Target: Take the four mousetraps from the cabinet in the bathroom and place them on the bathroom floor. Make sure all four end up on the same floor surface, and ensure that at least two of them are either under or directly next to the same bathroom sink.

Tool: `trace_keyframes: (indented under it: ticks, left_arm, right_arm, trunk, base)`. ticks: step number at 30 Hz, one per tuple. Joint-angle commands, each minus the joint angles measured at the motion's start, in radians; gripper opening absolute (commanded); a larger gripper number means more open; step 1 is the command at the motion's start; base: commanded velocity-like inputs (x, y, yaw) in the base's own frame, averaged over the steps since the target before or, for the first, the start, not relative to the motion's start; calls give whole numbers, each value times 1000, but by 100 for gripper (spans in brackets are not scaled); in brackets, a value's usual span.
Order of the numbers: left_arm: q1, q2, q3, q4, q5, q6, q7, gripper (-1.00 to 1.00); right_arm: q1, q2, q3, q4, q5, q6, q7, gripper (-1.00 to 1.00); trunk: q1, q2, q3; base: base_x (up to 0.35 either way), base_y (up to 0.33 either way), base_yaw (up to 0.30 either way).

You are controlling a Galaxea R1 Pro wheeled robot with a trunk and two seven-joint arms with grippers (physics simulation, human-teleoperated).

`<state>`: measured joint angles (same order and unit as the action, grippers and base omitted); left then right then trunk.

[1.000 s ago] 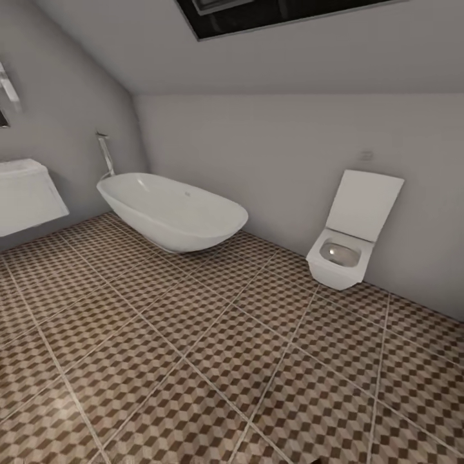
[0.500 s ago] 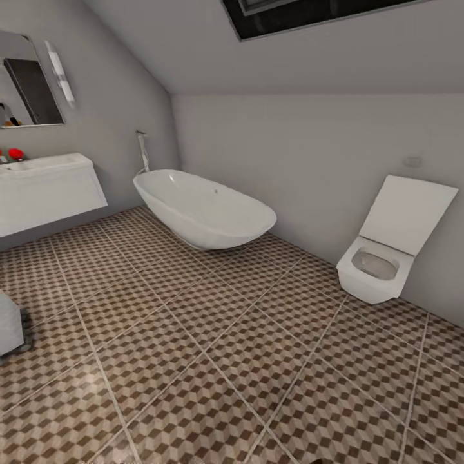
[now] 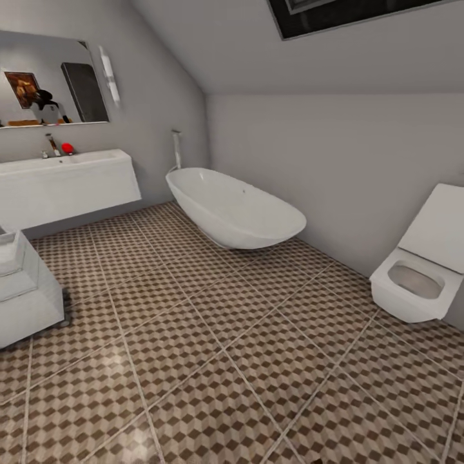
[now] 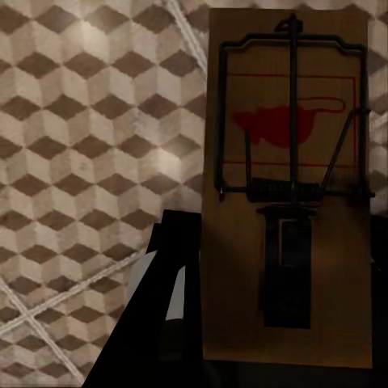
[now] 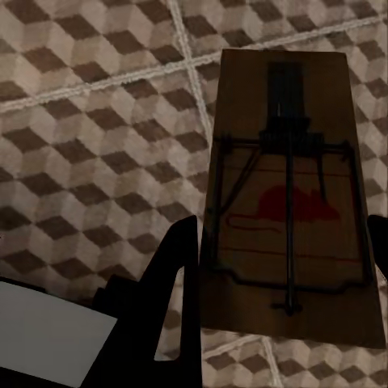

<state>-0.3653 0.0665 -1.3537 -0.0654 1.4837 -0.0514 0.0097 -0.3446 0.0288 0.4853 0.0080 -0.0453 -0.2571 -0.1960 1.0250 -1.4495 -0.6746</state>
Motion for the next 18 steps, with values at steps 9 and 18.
trace_keyframes:
  ticks: [9, 18]
  left_arm:
    - [0, 1, -9, -2, 7, -2, 4, -100]
    - [0, 1, -9, -2, 7, -2, 4, -100]
  right_arm:
    - [0, 0, 7, 1, -7, -4, -1, -100]
    - [-1, 0, 7, 1, -7, -4, 0, -100]
  trunk:
    - [0, 0, -1]
    - [0, 0, -1]
  base:
    - [0, 0, 289]
    - [0, 0, 289]
